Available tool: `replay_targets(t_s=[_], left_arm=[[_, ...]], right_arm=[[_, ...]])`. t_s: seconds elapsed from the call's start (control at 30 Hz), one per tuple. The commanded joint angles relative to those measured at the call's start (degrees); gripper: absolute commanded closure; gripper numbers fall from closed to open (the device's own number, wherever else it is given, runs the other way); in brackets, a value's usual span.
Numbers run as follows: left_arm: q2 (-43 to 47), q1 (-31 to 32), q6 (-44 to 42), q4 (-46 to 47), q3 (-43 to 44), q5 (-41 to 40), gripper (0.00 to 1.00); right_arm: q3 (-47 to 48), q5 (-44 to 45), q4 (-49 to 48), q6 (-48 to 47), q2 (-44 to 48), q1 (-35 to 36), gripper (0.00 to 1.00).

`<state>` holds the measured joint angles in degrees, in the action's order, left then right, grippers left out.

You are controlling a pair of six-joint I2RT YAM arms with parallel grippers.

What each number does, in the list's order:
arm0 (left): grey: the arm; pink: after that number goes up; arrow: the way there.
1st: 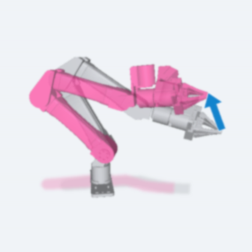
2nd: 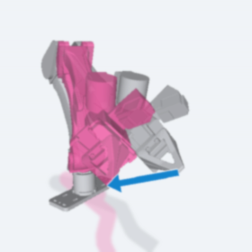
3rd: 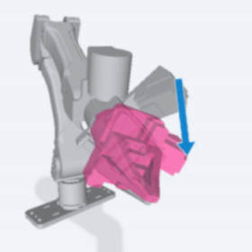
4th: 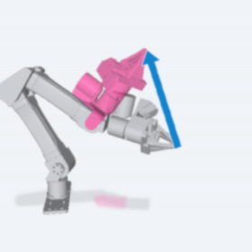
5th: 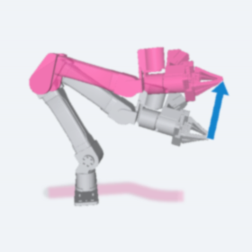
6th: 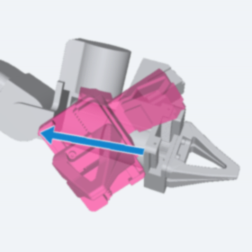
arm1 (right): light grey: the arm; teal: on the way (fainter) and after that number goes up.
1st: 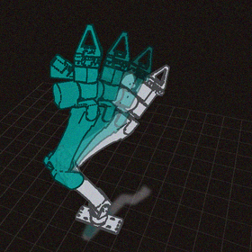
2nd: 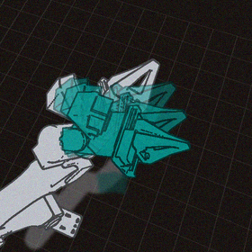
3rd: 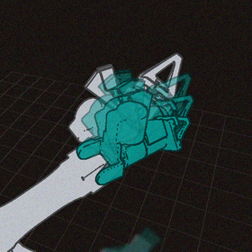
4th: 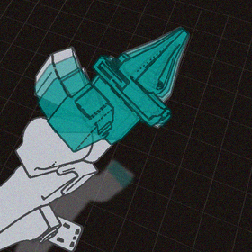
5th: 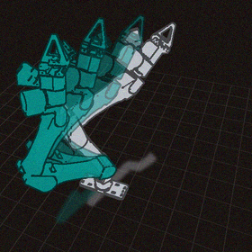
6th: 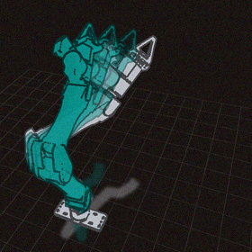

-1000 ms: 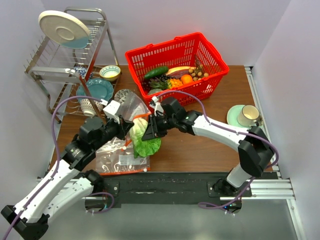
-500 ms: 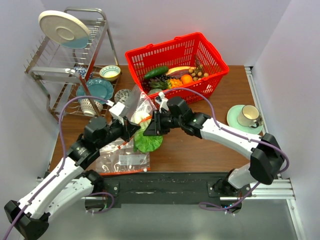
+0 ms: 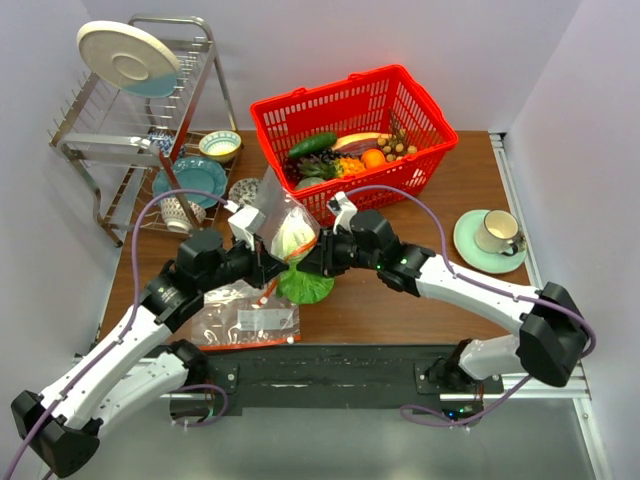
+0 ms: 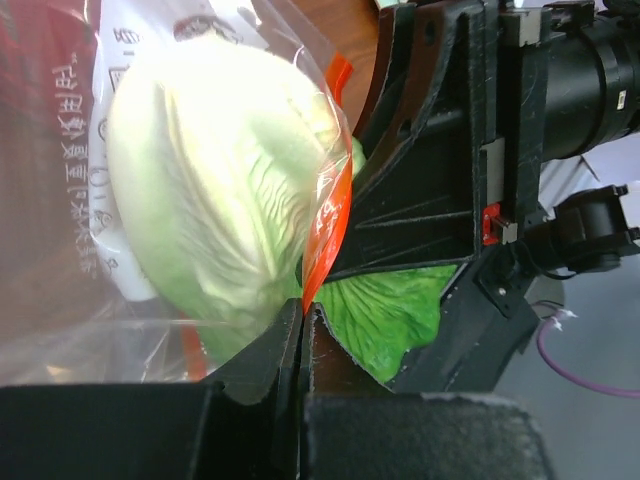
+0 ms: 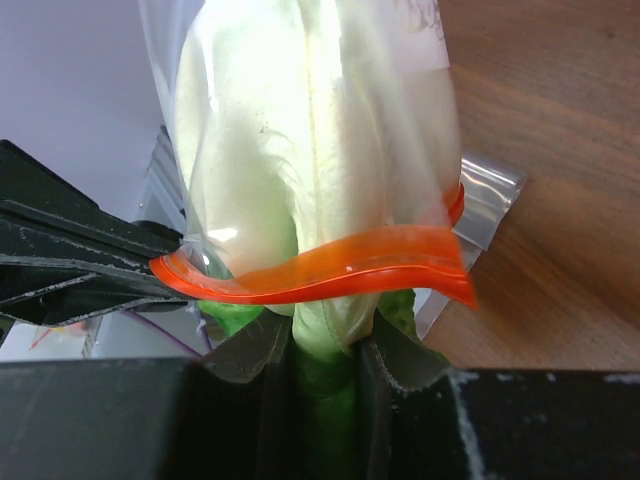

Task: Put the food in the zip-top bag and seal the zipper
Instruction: Place the fake vegetable in the zipper food storage bag.

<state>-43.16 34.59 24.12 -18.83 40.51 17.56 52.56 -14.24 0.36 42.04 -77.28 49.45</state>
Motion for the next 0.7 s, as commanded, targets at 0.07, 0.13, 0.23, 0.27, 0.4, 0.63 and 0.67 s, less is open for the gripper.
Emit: replay_targets(t_s=[0.07,0.13,0.23,0.27,0.4,0.63,0.67], left_arm=[[1.41,0.3,7.33,0.63,-1.39,7.03,1.0],[2.28,0.3,8.57,2.56,-2.36,8.19,1.0],[3.25,0.22,9.89,3.62,-3.07,8.72,1.0],[3.25,0.3,10.07,3.62,-2.81,8.89,1.0],[2.9,0.3,9.9,3.37,-0.97,9.16,1.0],[3.43,0.39,6.21,-3.75,1.06,2.75,1.0],[3.43,0.3,5.77,-4.37,0.71,1.0,1.0]], right_arm=[[-1.51,3.25,-14.08,0.59,4.59,1.96,1.0],[0.7,3.52,-9.71,-2.38,2.93,4.06,1.0],[2.29,4.22,-9.05,-3.2,1.17,6.7,1.0],[1.94,4.13,-9.5,-2.76,0.64,7.15,1.0],[2.03,4.22,-10.2,-1.79,-1.47,8.55,1.0],[0.88,8.0,-9.94,-4.24,3.62,8.56,1.0],[0.45,8.26,-9.94,-4.77,4.41,8.56,1.0]])
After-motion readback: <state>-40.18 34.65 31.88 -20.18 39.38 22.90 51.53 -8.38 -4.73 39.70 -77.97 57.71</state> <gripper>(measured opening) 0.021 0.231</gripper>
